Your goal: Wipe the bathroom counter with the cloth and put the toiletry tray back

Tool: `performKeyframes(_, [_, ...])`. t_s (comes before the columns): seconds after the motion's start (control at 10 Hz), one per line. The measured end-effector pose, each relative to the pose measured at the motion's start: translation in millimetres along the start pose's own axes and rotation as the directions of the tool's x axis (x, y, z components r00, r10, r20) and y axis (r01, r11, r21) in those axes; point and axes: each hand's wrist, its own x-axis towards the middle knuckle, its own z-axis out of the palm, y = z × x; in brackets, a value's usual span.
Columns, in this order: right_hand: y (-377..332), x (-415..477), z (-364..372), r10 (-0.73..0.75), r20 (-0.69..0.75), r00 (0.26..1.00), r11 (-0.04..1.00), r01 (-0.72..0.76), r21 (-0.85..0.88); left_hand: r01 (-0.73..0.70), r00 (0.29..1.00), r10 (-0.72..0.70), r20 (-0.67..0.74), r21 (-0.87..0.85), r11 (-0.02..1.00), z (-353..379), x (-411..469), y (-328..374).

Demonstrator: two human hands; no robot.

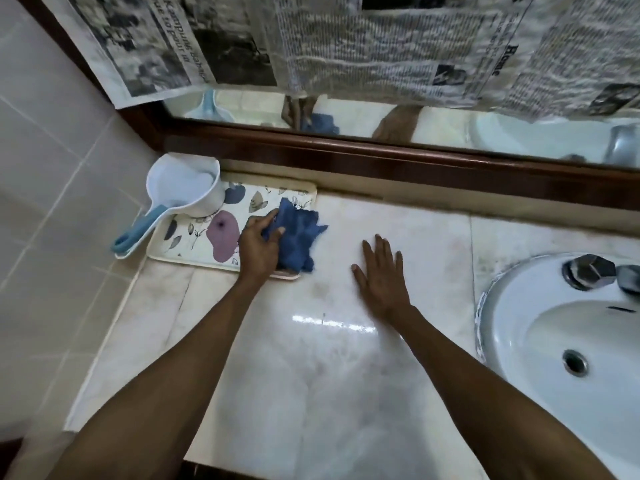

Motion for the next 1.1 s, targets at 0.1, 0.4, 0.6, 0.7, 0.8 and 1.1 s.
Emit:
performKeyframes(0.1, [-5, -1, 10, 0.025, -0.041, 0.999, 0.999, -0.027, -0.037, 0.026, 0.999, -0.025, -0.03, 0.023, 0.999, -13, 12, -16])
performKeyframes(0.4, [-7, -3, 15, 0.038, -0.136, 0.99, 0.996, -0.05, -0.08, -0.247, 0.969, 0.188, 0.161, 0.571, 0.783, -22, 15, -49])
performKeyframes(0.6, [-7, -3, 16, 0.046, -0.15, 0.988, 0.996, -0.058, -0.074, -0.481, 0.821, 0.088, 0.565, 0.599, 0.641, -14, 10, -56])
performKeyframes(0.7, [-6, -1, 16, 0.052, -0.094, 0.994, 0.996, -0.059, -0.068, -0.457, 0.831, 0.041, 0.555, 0.639, 0.619, -15, 9, -51])
performKeyframes(0.8, [-2, 1, 8, 0.046, 0.021, 0.999, 0.998, -0.045, -0.037, -0.447, 0.839, 0.08, 0.538, 0.598, 0.665, -12, 2, -32])
performKeyframes(1.1, [48, -106, -63, -0.006, -0.035, 0.999, 0.993, 0.01, 0.116, -0.421, 0.886, 0.335, 0.321, 0.251, 0.872, 10, -113, 49])
